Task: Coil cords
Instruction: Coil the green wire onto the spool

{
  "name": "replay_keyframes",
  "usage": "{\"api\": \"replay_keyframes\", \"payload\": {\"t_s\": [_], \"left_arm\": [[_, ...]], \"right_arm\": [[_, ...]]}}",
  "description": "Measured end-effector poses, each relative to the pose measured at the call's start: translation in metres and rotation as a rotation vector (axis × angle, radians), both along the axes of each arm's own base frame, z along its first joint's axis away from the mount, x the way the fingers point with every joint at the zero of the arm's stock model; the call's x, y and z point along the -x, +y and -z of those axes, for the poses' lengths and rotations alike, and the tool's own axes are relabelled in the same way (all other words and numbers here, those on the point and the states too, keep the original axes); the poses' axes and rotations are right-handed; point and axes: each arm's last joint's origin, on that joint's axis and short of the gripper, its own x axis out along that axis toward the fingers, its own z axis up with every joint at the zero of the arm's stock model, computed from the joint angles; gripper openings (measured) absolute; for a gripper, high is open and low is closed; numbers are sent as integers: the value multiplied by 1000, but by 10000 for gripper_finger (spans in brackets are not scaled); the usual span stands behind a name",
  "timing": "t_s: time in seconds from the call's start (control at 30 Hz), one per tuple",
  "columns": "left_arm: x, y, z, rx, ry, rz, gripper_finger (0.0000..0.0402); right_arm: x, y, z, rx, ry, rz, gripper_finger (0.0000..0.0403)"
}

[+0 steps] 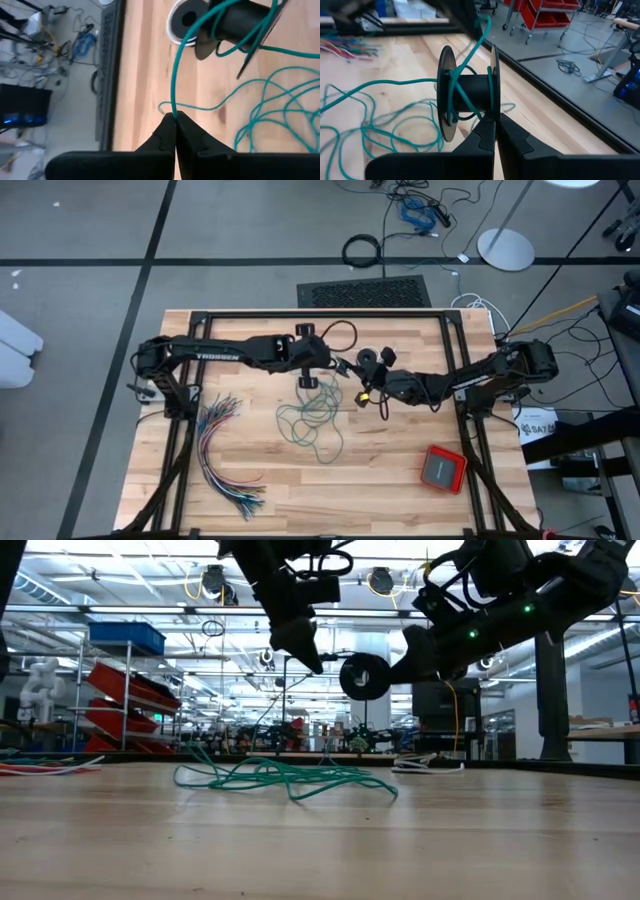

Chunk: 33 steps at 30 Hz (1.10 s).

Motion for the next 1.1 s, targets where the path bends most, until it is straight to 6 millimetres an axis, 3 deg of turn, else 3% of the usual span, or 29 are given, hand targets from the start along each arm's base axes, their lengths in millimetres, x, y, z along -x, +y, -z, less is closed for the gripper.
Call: {"api": "replay_keyframes", "payload": {"t_s": [0.43,1.1], "left_arm": [[1,18,26,103,-129,54,0],[-6,19,34,256,-670,167,0]], "right_arm": [[-3,0,-11,17,-114,-17,0],[-2,-14,-41,116,-381,33,0]]}}
